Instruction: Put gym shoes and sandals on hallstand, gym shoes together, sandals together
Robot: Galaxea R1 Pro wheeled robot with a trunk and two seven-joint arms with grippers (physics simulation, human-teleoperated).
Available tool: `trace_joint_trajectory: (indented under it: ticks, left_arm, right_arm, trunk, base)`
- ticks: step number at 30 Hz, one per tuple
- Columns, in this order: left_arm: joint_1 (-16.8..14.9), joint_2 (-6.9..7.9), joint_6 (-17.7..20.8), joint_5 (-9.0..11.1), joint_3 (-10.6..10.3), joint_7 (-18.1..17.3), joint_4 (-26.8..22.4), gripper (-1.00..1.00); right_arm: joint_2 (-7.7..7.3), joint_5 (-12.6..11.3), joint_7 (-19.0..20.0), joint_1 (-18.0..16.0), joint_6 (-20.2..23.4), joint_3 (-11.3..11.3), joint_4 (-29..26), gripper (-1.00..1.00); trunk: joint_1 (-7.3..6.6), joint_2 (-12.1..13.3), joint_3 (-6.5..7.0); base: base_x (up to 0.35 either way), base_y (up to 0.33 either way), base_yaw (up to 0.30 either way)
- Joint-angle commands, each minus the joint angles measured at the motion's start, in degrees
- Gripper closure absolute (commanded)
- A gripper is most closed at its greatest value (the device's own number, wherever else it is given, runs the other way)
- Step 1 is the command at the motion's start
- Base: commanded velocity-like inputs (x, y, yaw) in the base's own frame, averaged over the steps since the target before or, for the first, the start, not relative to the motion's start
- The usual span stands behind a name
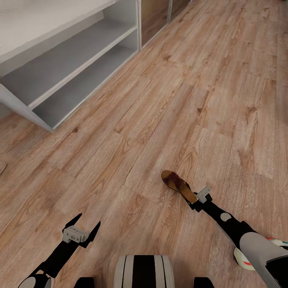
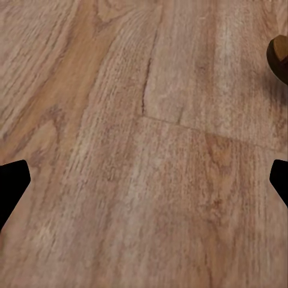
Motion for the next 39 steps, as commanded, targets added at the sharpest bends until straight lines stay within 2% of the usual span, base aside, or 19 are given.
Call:
trace_joint_trajectory:
  ticks: [1, 39]
  left_arm:
    - [0.0, 0.00, 0.0, 0.0, 0.0, 0.0, 0.0, -1.00]
    - [0.0, -0.33, 0.1, 0.0, 0.0, 0.1, 0.0, -1.00]
  right_arm:
    - [0.00, -0.2, 0.1, 0.0, 0.0, 0.0, 0.0, 1.00]
    - [0.00, -0.2, 0.1, 0.1, 0.0, 0.0, 0.0, 1.00]
  trunk:
    - [0.00, 0.0, 0.09]
    - [0.00, 0.0, 3.42]
  base:
    - [0.000, 0.000, 0.000]
    - [0.000, 0.000, 0.000]
